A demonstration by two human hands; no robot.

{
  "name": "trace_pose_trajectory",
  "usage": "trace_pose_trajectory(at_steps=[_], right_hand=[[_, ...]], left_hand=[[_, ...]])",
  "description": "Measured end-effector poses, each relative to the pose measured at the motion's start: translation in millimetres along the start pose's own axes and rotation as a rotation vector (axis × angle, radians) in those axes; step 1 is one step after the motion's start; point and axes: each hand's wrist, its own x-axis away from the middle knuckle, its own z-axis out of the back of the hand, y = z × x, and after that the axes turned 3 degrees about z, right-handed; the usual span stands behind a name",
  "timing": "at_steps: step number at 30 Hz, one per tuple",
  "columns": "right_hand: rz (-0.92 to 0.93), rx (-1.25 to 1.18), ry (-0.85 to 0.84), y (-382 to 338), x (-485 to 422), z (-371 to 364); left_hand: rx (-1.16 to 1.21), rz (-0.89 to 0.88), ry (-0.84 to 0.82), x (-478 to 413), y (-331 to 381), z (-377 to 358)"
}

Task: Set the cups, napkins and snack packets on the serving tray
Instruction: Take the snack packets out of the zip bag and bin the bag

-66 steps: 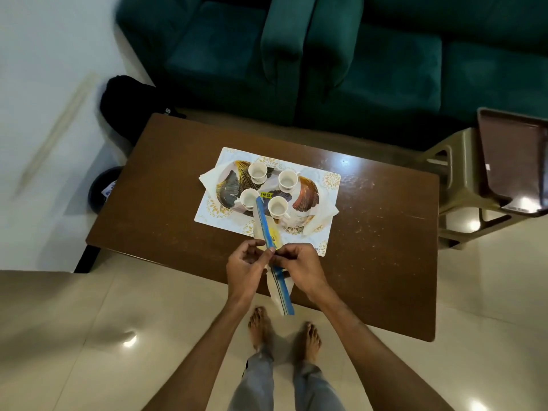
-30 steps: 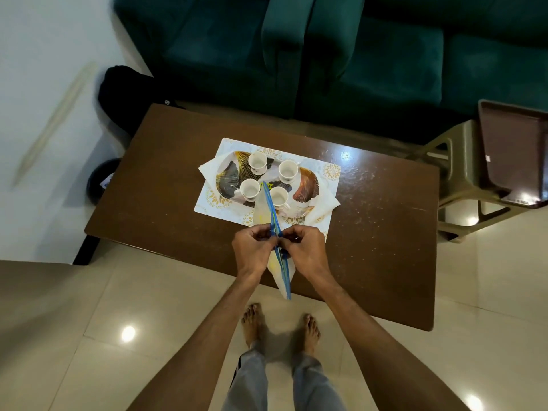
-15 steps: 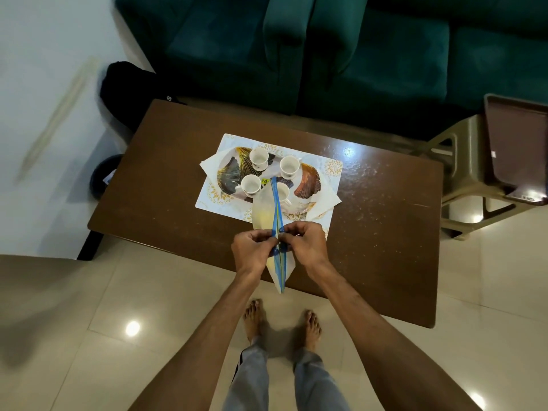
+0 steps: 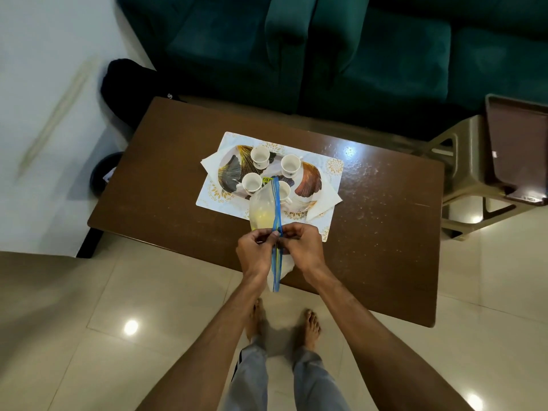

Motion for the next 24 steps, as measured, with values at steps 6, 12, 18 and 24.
trace_pose_trajectory(at_steps=[6, 12, 18, 24], right_hand=[[-0.043, -0.002, 0.03, 0, -4, -4], [-0.108, -0.082, 0.044, 1, -9, -3], [-0.099, -0.031, 0.107, 8, -11, -10], [-0.084, 0.026, 0.204, 8, -10, -16]], left_hand=[[-0.038, -0.022, 0.031, -6, -5, -3], [0.199, 0.163, -0.06, -14, -14, -5], [0.367, 0.311, -0.088, -16, -15, -7], [0.471, 0.383, -0.068, -16, -18, -13]])
